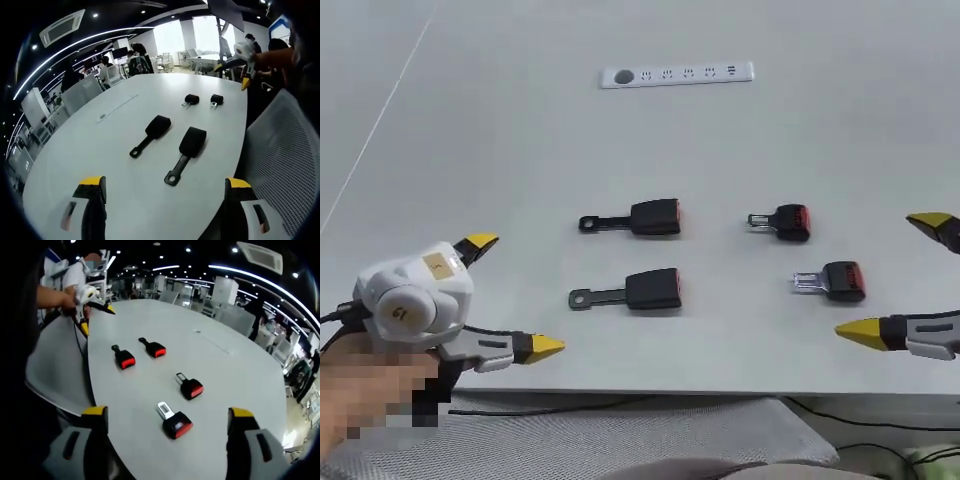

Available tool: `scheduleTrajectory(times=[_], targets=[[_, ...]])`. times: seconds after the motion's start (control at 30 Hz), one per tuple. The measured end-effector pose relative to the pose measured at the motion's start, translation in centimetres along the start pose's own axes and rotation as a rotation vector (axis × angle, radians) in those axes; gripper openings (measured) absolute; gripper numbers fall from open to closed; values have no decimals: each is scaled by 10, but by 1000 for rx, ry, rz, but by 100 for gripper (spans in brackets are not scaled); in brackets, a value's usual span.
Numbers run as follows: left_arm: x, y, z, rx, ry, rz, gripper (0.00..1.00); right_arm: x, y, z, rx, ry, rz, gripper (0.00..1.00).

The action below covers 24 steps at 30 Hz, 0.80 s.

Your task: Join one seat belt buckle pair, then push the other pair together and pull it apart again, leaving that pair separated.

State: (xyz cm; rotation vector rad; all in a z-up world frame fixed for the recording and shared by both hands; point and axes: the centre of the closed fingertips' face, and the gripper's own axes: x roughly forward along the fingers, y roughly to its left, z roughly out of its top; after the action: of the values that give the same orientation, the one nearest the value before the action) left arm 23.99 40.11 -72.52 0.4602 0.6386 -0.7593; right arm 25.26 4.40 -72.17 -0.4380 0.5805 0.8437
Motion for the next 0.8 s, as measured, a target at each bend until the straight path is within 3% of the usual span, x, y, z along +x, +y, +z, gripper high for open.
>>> scheduleTrajectory(times=[0.33, 0.47, 0.6, 0.8], targets=[[-1, 2, 1, -12, -9, 7, 100, -2, -1, -1, -9, 10, -18, 100], [3, -2, -1, -8, -1, -5, 100, -3, -5, -6, -49, 55, -36, 100], [9, -8, 0, 2, 1, -21, 100, -5, -2, -6, 23, 47, -22, 100], [14, -6, 5, 16, 3, -25, 100, -7, -4, -8, 7, 51, -30, 100]])
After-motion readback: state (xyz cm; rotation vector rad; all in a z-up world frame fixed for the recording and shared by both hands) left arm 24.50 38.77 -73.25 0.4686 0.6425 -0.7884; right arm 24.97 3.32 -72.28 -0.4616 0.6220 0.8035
